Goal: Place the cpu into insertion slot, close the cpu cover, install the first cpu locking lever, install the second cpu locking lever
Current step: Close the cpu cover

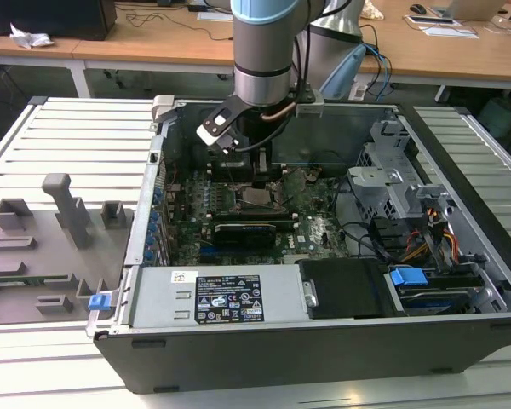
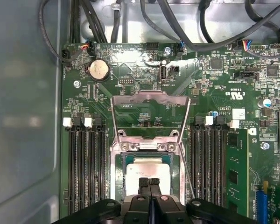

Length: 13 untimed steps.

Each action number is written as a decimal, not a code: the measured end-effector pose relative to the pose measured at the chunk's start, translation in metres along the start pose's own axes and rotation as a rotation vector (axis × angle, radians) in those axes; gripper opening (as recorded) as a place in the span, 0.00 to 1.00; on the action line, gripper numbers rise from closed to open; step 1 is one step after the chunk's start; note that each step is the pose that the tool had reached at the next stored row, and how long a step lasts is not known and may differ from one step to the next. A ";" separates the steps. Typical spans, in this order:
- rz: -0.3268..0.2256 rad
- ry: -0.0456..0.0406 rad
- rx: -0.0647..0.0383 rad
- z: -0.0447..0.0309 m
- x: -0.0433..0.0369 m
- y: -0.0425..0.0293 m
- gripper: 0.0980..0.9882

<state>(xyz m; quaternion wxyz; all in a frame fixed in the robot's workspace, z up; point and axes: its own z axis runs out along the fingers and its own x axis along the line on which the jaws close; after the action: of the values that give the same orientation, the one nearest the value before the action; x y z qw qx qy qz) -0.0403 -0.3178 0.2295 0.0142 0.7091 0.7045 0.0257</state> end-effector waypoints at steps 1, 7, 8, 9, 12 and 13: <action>0.000 0.0000 0.000 -0.0008 0.0000 0.0000 0.01; 0.000 0.0000 0.000 -0.0063 0.0001 0.0003 0.01; 0.000 0.0000 0.000 -0.0070 0.0001 0.0004 0.01; 0.000 0.0000 0.000 -0.0079 0.0001 0.0004 0.01; 0.000 0.0000 0.000 -0.0101 0.0002 0.0006 0.01; 0.000 0.0000 0.000 -0.0116 0.0002 0.0006 0.01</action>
<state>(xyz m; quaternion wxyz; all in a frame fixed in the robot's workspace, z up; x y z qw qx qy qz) -0.0403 -0.3178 0.2412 0.0142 0.7091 0.7045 0.0257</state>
